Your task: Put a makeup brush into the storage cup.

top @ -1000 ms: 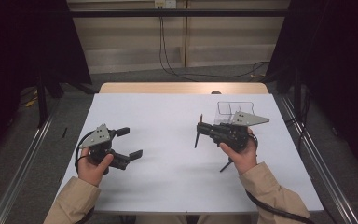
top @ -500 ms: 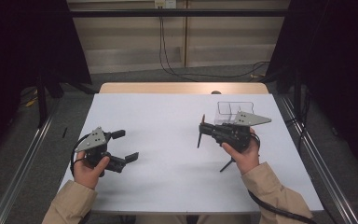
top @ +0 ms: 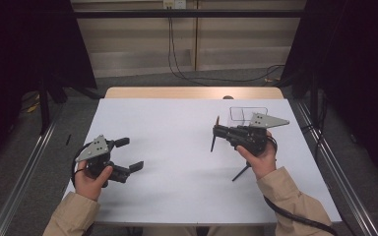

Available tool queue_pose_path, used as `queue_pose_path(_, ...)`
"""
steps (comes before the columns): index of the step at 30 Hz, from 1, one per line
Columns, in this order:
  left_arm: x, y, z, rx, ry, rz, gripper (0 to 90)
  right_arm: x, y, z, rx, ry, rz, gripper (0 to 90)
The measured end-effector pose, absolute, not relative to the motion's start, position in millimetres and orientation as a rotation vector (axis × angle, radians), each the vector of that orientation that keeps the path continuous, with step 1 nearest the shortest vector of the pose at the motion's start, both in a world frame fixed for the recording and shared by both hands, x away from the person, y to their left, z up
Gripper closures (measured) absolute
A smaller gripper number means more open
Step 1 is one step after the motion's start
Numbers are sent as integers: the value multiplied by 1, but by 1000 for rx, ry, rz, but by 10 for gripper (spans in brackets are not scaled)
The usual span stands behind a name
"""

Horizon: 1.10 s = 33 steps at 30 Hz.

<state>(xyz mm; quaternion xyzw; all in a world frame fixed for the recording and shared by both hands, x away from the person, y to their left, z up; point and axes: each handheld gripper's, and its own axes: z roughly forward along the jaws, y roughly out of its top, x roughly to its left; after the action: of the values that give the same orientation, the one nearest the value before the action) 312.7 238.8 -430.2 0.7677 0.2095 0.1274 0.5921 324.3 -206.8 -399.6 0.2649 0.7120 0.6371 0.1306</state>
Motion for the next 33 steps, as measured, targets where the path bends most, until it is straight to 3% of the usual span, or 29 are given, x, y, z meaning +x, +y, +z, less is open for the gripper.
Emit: queue_pose_path(33, 310, 245, -431, 1753, 493, 290, 0, 351, -241, -379, 840, 1986, 1783, 833)
